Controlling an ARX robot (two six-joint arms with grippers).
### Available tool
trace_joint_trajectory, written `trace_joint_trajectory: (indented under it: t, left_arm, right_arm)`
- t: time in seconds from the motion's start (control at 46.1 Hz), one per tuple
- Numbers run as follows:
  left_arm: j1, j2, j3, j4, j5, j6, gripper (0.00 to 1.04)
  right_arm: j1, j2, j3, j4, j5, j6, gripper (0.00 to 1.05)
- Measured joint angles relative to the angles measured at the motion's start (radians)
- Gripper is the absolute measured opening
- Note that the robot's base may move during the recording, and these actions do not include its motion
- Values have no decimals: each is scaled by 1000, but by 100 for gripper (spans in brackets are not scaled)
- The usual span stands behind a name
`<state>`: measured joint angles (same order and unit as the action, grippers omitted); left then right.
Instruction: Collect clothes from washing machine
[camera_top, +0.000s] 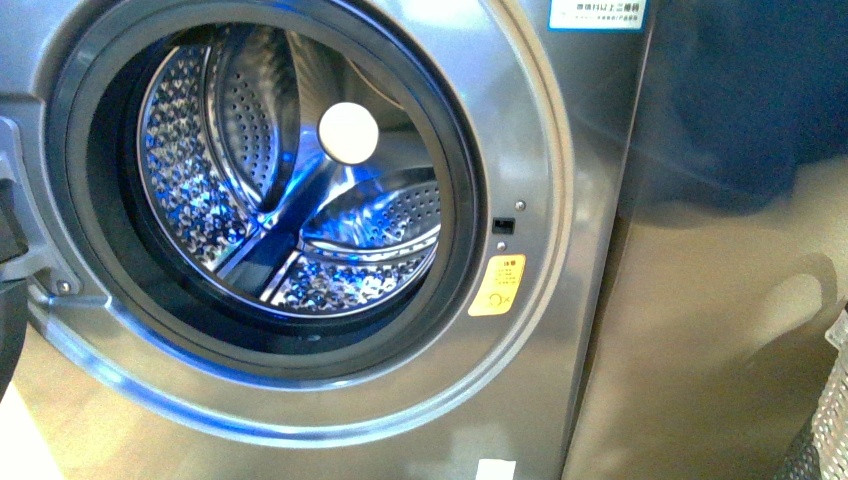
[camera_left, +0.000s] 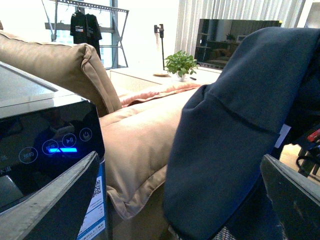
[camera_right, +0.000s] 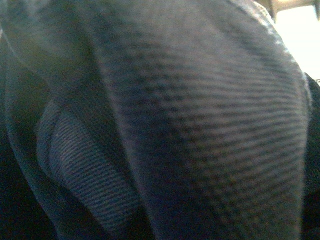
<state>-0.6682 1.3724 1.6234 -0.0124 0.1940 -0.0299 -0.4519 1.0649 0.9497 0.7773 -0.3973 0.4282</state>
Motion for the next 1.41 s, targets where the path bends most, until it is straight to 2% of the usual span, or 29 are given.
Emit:
trace_joint_trajectory:
  t: [0.13, 0.26, 0.477, 0.65, 0.889, 0.954, 1.041, 1.301, 1.409]
  left_arm:
    - [0, 0, 0, 0, 0, 0, 98]
    - [0, 0, 0, 0, 0, 0, 98]
    - [0, 0, 0, 0, 0, 0, 98]
    - [0, 0, 0, 0, 0, 0, 98]
    - [0, 0, 0, 0, 0, 0, 98]
    - [0, -1, 0, 0, 0, 0, 98]
    - [0, -1, 0, 0, 0, 0, 98]
    - [0, -1, 0, 0, 0, 0, 98]
    - [0, -2, 0, 0, 0, 0, 98]
  right_arm:
    - [-183, -9, 2, 46, -77, 82, 11]
    - [-299, -13, -20, 84, -145, 139, 11]
    - [-377, -40, -165, 84, -291, 169, 11]
    - [-403, -13, -322, 31, -396, 161, 11]
    - [-394, 111, -560, -195, -462, 71, 11]
    - [-362, 132, -599, -266, -471, 46, 21]
    - [-328, 131, -622, -336, -478, 42, 12]
    - [-273, 38, -670, -380, -458, 46, 11]
    - [-271, 31, -671, -379, -458, 45, 25]
